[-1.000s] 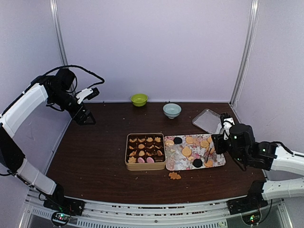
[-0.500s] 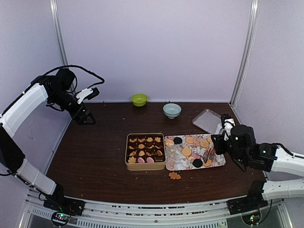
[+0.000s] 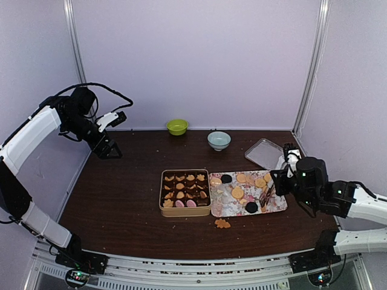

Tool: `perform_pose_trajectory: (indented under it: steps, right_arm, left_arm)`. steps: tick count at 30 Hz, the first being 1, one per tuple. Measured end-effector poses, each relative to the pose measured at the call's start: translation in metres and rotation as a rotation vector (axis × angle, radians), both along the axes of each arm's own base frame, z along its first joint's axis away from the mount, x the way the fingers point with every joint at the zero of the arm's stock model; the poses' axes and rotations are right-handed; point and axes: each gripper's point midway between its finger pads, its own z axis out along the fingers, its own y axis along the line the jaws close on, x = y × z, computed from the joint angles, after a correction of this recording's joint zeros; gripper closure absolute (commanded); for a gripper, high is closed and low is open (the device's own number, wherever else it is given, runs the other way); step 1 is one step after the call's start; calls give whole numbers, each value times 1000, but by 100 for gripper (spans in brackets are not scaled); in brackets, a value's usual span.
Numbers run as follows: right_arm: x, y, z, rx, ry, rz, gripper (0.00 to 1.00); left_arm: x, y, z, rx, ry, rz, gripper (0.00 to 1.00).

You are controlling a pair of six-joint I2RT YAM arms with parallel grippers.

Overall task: Pack the cookies
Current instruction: Pick up the fake cookies from the plate, then place the fake cookies in the empty pocket of the box.

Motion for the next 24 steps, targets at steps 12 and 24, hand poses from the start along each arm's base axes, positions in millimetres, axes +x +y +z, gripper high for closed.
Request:
perform_pose_trajectory:
  steps: [12,24]
  right_arm:
    - [9,54,91,74,-159,211,100]
    - [1,192,97,63,-183,624,100]
  left_arm:
    - [-1,2,-4,10,9,4,2]
    - [-2,12,-19,26,46,40,3]
